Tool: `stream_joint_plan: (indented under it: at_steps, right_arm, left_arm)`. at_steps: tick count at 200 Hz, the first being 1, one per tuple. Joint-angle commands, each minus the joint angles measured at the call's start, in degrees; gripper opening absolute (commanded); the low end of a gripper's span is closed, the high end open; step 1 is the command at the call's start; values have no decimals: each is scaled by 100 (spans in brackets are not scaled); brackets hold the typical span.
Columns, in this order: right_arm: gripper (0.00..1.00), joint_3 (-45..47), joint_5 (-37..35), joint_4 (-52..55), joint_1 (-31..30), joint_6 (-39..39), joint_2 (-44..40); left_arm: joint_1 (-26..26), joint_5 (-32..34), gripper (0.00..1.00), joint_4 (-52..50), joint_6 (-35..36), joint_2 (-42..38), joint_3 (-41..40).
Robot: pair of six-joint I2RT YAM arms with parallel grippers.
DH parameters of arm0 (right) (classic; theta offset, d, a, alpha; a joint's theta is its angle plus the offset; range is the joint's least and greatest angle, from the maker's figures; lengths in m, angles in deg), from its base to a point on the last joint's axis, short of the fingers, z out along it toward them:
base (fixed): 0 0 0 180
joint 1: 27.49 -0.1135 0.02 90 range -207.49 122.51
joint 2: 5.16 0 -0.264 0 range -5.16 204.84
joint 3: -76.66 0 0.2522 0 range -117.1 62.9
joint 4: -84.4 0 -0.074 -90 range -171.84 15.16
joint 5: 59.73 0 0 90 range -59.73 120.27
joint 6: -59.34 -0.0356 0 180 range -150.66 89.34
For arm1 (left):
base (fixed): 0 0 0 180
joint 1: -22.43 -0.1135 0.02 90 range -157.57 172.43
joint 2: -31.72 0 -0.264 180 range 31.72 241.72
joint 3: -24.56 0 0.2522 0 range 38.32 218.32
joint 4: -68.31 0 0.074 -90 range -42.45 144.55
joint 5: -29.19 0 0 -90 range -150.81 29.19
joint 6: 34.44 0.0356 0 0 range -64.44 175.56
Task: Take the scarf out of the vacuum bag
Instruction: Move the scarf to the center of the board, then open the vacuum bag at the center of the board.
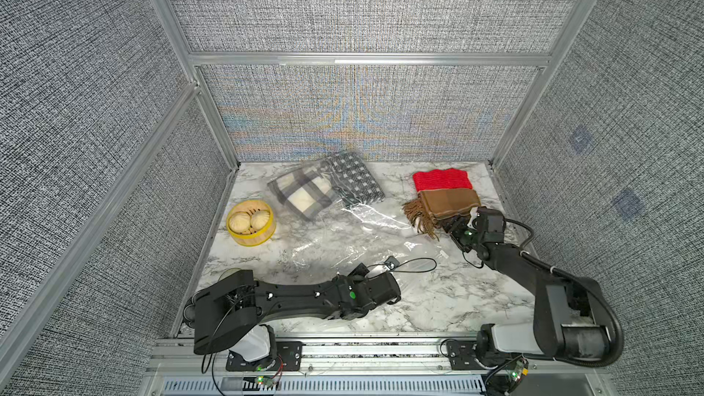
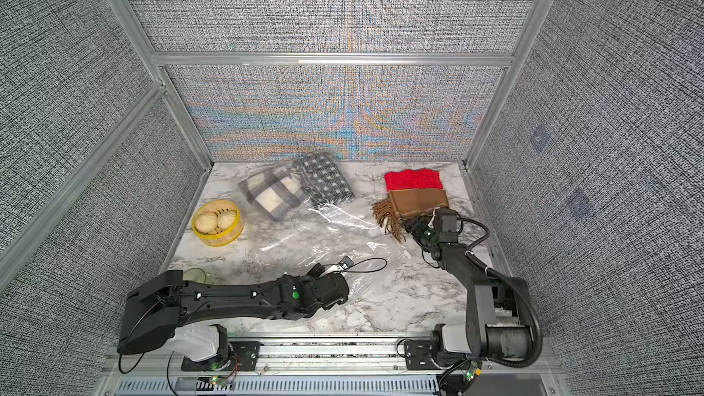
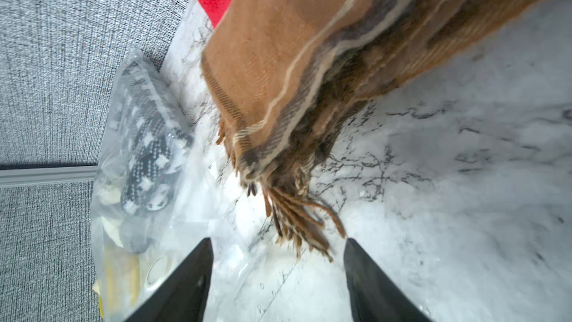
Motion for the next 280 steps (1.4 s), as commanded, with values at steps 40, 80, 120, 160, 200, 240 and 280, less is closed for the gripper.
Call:
stream_joint_plan:
  at_steps: [40,80,120,160,200,240,280]
  right_arm:
    - [86,1102,1121,-594,54,775,-1689]
    - [98,1322,2134,-911,617,506,-1508]
    - [91,1080,1633,499,-288,948,-2260]
    - [89,808,186,2173,-1577,1185,-4167]
    - [81,675,174,2339,-3002,1298,-4325]
    - [72,915,29,1269,-4315,1317,-3429]
    - [64,1089,-477,276,-4495,1022,-2384]
  left_arm:
    - [-1,235,0,-16,-73,-130,254]
    - [-32,276,0,66,87,-389,323]
    - [-263,192,0,131,226,-254,540]
    - [-537,165,3,-71,273,-50,946]
    - [-570,53,38,-278,294,45,1219]
    - [-570,424,8,-532,139,240,1333]
    - [-561,208,11,-612,15,143,1260]
